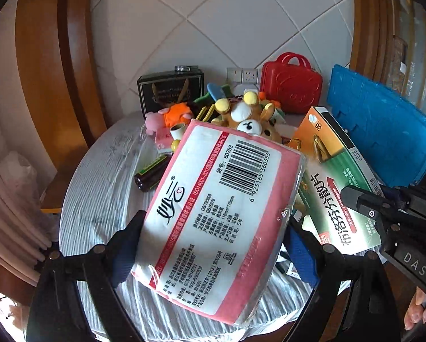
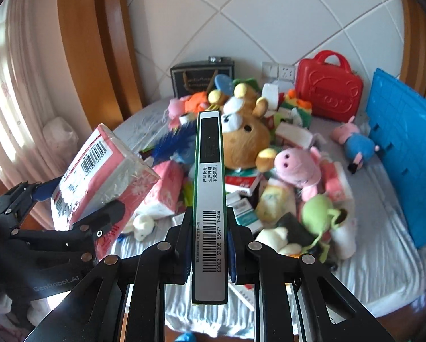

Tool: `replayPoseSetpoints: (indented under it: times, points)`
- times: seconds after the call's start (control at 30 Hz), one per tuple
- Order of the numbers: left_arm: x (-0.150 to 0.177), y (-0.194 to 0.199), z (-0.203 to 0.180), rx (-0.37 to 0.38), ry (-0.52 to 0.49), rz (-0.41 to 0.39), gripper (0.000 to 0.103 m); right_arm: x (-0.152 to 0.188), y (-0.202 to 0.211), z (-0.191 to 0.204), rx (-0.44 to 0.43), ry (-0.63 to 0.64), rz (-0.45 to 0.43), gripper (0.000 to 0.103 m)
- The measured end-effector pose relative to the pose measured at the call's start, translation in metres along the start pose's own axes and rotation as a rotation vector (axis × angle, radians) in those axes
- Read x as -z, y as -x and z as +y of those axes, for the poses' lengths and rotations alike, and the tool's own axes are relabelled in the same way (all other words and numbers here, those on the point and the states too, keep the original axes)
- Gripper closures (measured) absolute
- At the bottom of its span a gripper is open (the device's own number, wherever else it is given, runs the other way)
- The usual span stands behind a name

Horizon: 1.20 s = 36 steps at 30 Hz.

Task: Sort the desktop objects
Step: 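Carry the tissue pack and narrow box with both tools over the blue crate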

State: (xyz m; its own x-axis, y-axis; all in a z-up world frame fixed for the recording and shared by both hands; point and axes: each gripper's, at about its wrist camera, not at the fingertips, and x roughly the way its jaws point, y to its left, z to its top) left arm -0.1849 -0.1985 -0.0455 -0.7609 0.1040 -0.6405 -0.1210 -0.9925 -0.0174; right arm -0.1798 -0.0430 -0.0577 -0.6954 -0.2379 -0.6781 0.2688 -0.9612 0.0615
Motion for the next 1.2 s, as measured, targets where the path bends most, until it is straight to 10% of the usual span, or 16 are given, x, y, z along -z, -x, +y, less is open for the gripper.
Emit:
replayPoseSetpoints:
  times: [0.33, 0.63, 1.2]
  points:
    - [-0.06, 0.017, -0.096, 0.097, -0.054, -0.156, 0.012, -0.039, 0.085, -0.078, 0.158, -0.041, -0.198, 0.084]
    - [-0.098, -0.003, -0.276, 0.094, -0.069, -0.268, 0.012, -0.058, 0.129, -0.247, 0.211, -0.028, -0.336, 0.084]
    - [-0.193, -0.047, -0.601, 0.311, -0.167, -0.181, 0.009, -0.064, 0.196, -0.566, 0.407, -0.179, -0.334, 0.084]
